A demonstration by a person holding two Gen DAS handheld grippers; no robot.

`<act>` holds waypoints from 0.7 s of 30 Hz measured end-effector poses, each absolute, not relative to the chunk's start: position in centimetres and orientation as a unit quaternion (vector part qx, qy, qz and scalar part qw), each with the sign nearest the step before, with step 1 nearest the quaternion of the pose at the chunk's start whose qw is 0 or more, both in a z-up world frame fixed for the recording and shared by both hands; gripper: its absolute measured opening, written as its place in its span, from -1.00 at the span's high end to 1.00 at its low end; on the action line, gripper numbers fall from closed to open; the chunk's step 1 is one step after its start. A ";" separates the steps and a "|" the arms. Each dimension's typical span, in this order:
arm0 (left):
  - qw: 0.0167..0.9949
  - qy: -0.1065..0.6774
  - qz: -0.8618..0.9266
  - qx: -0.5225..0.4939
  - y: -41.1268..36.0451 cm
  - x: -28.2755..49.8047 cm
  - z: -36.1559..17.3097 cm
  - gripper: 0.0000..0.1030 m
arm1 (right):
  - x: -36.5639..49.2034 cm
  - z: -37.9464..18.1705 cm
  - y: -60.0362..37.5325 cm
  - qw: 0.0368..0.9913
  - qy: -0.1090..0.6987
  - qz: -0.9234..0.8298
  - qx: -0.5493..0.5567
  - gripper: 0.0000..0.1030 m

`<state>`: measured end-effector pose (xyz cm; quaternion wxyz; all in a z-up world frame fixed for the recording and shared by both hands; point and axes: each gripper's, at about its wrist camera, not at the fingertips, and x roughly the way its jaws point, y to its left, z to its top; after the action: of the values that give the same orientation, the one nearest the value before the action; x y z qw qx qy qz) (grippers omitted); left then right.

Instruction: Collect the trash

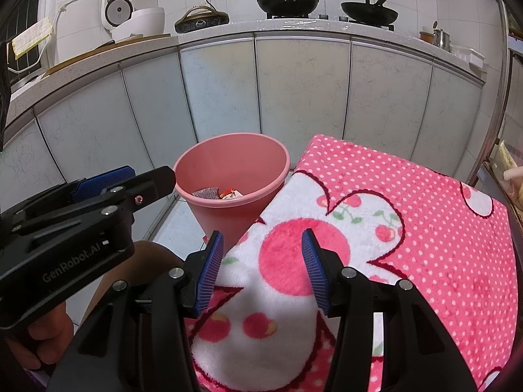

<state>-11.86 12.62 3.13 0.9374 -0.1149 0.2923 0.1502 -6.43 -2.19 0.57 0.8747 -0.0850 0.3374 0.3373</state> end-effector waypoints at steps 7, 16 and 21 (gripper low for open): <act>0.936 0.296 0.151 -0.115 12.7 -11.5 3.0 0.05 | -6.3 0.4 -2.2 0.874 0.339 0.339 -0.085 0.02; 0.934 0.299 0.161 -0.113 12.6 -11.2 2.8 0.04 | -6.1 0.2 -2.2 0.872 0.342 0.340 -0.085 0.02; 0.932 0.301 0.162 -0.117 12.8 -11.1 2.7 0.05 | -6.0 0.1 -2.3 0.871 0.343 0.341 -0.084 0.02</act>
<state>-11.06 12.82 2.71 0.9324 -0.1167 0.3013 0.1622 -5.96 -2.31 0.12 0.8712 -0.0845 0.3428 0.3411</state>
